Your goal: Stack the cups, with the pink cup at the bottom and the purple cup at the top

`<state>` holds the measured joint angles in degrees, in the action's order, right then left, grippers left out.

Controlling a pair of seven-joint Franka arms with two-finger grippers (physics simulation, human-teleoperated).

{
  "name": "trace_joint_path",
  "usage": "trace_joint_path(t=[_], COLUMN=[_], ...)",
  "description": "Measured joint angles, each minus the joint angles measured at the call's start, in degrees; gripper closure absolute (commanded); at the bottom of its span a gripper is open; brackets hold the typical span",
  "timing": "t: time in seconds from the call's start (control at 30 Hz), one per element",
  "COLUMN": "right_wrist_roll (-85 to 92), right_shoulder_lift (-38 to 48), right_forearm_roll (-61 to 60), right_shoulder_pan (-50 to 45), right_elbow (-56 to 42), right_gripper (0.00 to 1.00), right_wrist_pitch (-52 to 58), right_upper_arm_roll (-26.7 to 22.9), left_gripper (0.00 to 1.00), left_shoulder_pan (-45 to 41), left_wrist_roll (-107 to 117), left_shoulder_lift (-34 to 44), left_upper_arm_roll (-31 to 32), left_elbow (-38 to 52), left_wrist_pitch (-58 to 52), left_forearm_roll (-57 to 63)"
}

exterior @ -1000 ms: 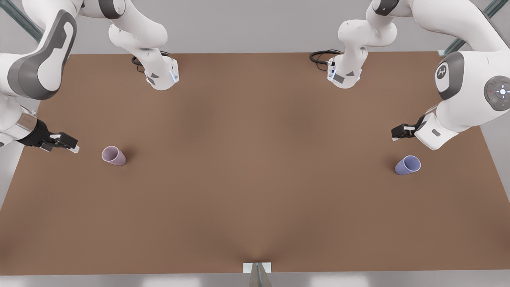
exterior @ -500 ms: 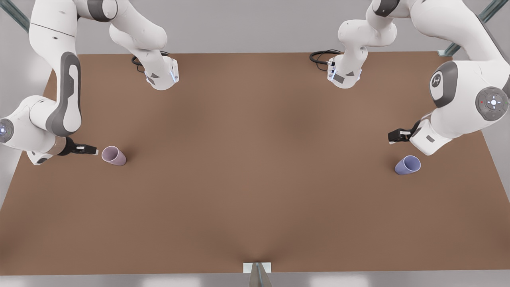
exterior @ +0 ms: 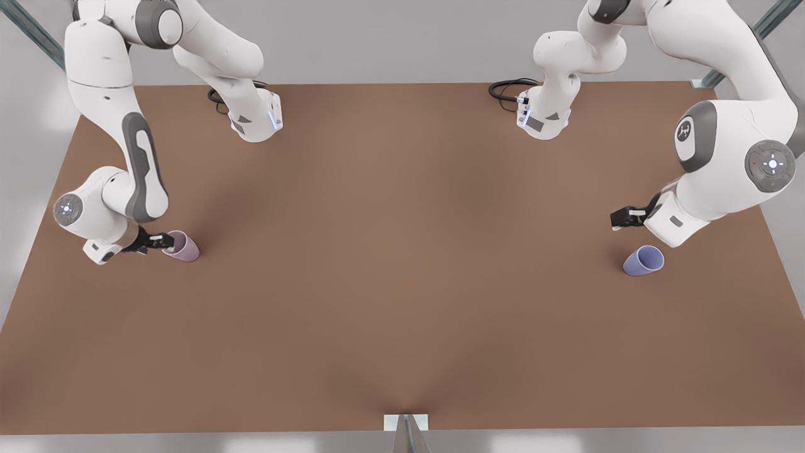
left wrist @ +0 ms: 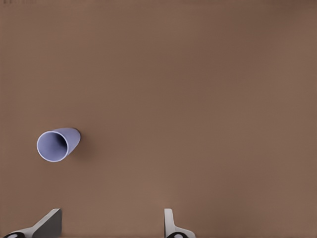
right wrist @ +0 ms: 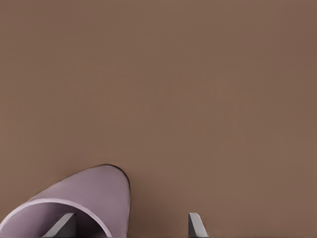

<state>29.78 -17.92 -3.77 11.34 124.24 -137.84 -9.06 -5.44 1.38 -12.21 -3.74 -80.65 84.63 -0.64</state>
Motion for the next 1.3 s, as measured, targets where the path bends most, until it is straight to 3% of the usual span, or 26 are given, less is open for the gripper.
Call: trace_joint_path(t=[0.1,0.2,0.27,0.63,0.73,0.87,1.0,1.1,1.3], right_wrist_roll=[1.64,3.04,3.90,7.28,6.72,1.36,-9.00,-18.15,-37.59], right_shoulder_lift=[-0.43,-0.44,-0.30,3.85,5.59,5.65,-0.64,-10.95,-33.61], right_forearm_roll=[0.01,0.01,-0.09,-0.41,-0.73,-1.60,-1.92,-1.94,-1.67], right_shoulder_pan=[0.00,0.00,0.00,-0.85,-0.70,-5.60,-19.52,-30.34,-47.87], right_elbow=[0.44,0.39,0.28,-0.41,-1.70,-4.82,-17.10,-33.61,-65.33], right_gripper=[0.49,0.60,0.78,0.79,0.79,0.79,0.79,0.79,0.79], right_wrist_pitch=[-1.44,-2.03,-1.83,2.22,4.55,6.78,8.29,11.33,15.17], right_upper_arm_roll=[0.01,0.01,0.01,0.78,5.46,17.89,22.74,23.09,14.42], left_gripper=[0.00,0.00,0.00,0.00,0.00,0.00,0.00,0.00,0.00], left_shoulder_pan=[0.00,-0.01,0.02,0.03,0.01,-0.13,0.21,0.35,2.19], left_wrist_roll=[0.02,0.03,0.04,0.07,0.03,-0.40,-2.68,-5.81,-13.87], left_shoulder_lift=[-0.12,-0.15,-0.18,-0.66,-0.74,-1.20,-1.49,-1.27,-3.26], left_upper_arm_roll=[-0.03,-0.06,-0.14,-0.33,-0.65,-2.79,-8.24,-12.56,-17.26], left_elbow=[-0.03,-0.06,-0.06,-0.05,-0.06,-0.43,-4.07,-11.45,-22.96], left_wrist_pitch=[0.14,0.21,0.24,0.36,0.40,1.08,3.35,8.02,22.46], left_forearm_roll=[0.01,0.00,-0.01,-0.01,-0.01,-0.02,-0.36,-0.71,-2.11])
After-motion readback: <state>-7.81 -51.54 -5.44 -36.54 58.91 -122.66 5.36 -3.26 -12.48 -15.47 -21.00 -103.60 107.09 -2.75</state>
